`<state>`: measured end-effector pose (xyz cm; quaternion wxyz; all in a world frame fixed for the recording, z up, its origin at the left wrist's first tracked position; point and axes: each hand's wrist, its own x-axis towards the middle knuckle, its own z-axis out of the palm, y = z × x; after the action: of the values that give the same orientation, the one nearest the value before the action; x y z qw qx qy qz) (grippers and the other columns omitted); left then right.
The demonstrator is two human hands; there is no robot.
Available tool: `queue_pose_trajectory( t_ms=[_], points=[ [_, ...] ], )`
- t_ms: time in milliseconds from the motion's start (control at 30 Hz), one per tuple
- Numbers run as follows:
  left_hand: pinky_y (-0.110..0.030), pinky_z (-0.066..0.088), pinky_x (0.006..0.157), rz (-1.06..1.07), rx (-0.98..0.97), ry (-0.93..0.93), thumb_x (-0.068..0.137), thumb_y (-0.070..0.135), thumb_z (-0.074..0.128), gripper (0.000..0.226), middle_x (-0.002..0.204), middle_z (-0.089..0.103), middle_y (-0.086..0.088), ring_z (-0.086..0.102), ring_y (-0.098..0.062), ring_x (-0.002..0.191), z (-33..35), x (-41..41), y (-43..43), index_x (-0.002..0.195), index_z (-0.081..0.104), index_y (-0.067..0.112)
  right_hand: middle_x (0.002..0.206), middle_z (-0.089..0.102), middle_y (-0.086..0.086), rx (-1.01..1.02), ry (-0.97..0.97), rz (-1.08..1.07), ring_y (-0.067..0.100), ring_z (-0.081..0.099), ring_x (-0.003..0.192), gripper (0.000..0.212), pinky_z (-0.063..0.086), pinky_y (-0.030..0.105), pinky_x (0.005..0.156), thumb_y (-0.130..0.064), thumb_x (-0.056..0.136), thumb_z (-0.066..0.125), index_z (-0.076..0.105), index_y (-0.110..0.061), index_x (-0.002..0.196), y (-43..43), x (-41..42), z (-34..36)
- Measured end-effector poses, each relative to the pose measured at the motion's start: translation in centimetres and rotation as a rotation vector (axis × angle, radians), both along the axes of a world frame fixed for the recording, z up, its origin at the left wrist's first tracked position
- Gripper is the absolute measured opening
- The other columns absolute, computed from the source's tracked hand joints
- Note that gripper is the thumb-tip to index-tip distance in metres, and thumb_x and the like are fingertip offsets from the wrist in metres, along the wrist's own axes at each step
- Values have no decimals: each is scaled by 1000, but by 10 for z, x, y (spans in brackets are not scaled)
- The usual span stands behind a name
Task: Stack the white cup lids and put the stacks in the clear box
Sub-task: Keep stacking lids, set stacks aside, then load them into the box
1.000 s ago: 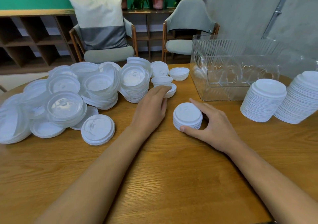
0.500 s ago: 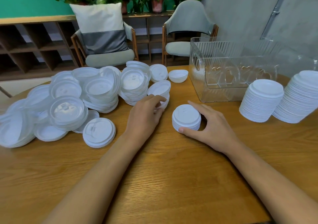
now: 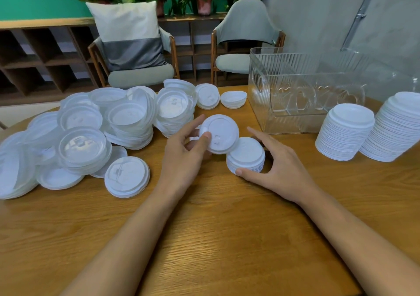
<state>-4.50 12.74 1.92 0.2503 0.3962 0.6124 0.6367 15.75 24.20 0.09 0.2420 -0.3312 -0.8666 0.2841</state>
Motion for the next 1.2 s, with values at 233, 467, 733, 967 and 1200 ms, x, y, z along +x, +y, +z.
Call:
queue_pose_trajectory(
  t_ms=[233,467,733,967,1200],
  points=[
    [-32,61,79,-24,-22,102,98,22,74,24,100,78,4,74,-10,85,-10,10,6,121,71,27,151,44,-31,16,45,85,-6,41,140,105,36,30,116,-54,76,88,24,-53,159,-2,-1,2],
    [-9,48,80,-50,-66,335,101,25,70,18,108,77,17,70,-3,99,-11,9,5,116,78,30,151,44,-32,19,43,163,-15,41,136,106,30,2,104,-53,75,89,24,-56,157,-4,1,1],
    [-6,46,85,-91,-109,459,80,53,84,53,113,65,14,65,2,104,-11,24,2,126,74,29,145,55,-23,61,71,171,-4,50,134,88,45,27,110,-56,75,87,49,-36,151,-3,1,-2],
    [-20,53,94,-128,-95,497,74,41,92,75,122,66,18,62,-1,113,-10,18,0,142,59,37,146,55,-22,41,85,176,-5,50,135,98,42,18,108,-63,73,84,41,-36,157,-2,0,-3],
    [-33,48,113,-277,-110,422,80,17,82,79,138,65,17,55,5,132,-8,15,-1,149,50,38,146,55,-22,40,76,157,-3,49,136,99,44,31,113,-72,72,79,44,-32,157,-2,0,-5]
  ],
)
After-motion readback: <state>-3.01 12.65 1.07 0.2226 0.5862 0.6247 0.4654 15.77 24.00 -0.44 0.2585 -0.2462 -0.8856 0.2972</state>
